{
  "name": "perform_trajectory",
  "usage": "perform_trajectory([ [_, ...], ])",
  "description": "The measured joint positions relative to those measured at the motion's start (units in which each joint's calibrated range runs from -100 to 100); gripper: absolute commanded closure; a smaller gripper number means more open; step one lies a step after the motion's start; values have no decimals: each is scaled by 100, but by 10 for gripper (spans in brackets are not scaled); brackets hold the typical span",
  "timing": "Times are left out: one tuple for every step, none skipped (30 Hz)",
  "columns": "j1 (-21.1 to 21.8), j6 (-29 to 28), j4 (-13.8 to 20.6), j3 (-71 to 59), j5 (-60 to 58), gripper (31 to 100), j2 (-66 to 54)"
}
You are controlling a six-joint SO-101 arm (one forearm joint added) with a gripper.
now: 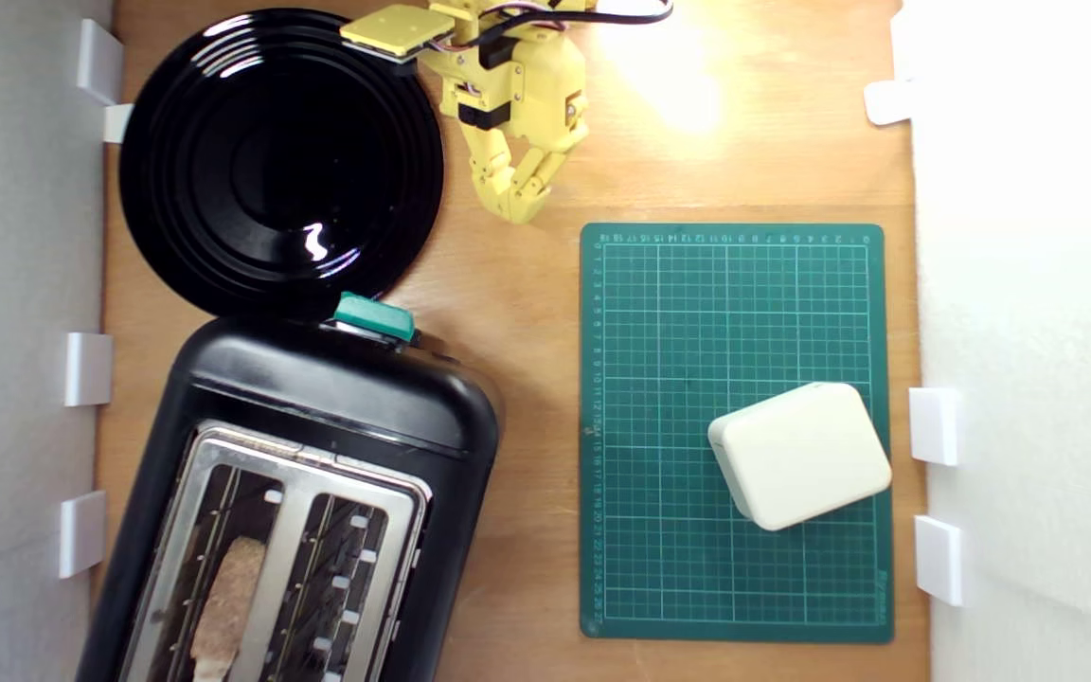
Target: Start toaster
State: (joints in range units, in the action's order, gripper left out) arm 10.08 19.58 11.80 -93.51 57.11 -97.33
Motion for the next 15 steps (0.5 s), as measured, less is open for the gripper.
perform_trajectory([
  [-9, 38, 10, 167, 0, 989, 92],
  [-9, 124, 10, 315, 0, 989, 192],
  [-9, 210, 10, 454, 0, 989, 283],
  [-36, 291, 0, 612, 0, 989, 434],
  [-99, 372, 0, 788, 0, 989, 625],
  [-172, 463, 0, 955, 0, 989, 817],
  [-289, 560, 0, 1121, 0, 989, 1050],
  [-398, 663, 10, 1297, 0, 989, 1242],
  [-452, 792, 19, 1437, 0, 989, 1359],
  [-506, 926, 19, 1613, 0, 989, 1501],
  [-560, 1072, 10, 1816, 0, 989, 1651],
  [-696, 1212, 0, 2011, 0, 989, 1826],
  [-868, 1341, 10, 2206, 0, 989, 2001],
  [-1030, 1471, 19, 2391, 0, 989, 2159],
  [-1103, 1584, 58, 2586, 0, 989, 2284],
])
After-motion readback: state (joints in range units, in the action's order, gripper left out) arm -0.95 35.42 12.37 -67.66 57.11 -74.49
